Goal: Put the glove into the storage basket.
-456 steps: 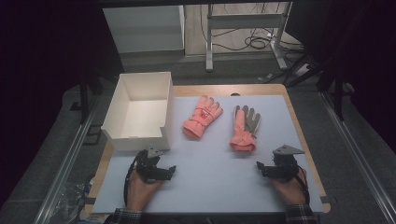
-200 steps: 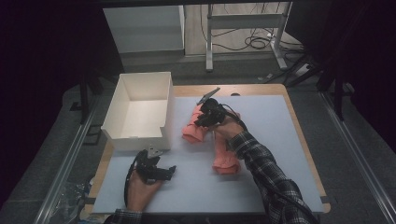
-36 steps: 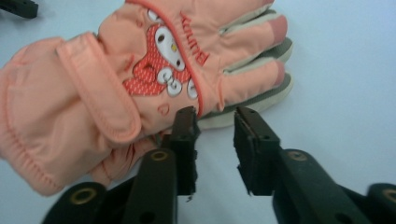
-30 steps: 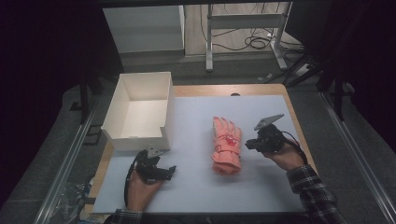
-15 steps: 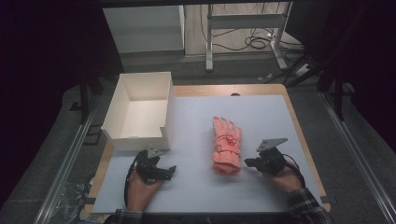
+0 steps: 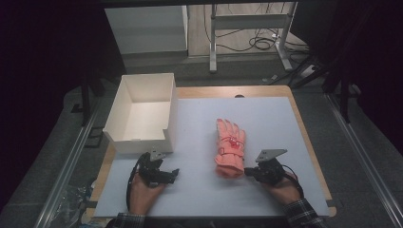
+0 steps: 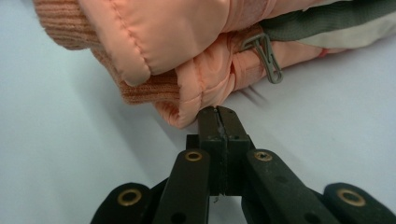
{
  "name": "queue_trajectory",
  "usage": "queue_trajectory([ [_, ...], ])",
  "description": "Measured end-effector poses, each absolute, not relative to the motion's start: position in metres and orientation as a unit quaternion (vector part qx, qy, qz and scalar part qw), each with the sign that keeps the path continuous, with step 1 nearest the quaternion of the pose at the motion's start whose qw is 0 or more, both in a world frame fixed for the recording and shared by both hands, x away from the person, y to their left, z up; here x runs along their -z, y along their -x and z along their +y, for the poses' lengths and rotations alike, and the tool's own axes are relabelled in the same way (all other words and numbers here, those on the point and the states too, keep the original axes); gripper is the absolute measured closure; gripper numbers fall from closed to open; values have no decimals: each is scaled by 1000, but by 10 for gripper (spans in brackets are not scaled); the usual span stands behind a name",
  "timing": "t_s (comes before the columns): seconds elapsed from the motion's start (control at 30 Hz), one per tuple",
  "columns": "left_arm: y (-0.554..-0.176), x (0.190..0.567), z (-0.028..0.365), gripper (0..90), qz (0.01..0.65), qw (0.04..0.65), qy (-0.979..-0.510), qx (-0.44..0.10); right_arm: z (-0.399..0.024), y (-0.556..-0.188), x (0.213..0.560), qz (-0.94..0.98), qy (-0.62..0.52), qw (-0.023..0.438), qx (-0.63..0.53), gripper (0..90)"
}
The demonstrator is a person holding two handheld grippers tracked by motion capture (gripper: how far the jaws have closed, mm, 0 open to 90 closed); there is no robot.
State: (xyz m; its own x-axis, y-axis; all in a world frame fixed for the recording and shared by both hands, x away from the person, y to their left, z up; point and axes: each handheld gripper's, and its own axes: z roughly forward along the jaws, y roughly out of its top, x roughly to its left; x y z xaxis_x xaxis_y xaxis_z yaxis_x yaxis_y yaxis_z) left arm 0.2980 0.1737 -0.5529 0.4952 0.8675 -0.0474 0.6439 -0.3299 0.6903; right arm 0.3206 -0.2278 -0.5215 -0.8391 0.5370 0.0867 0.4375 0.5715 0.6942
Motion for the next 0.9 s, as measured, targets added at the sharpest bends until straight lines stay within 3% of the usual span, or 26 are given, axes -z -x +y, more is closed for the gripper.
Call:
queue_trajectory([
  [0.9, -298, 553, 174, 5, 474, 333, -798, -168, -183, -327, 528, 891, -249, 64, -374, 891],
])
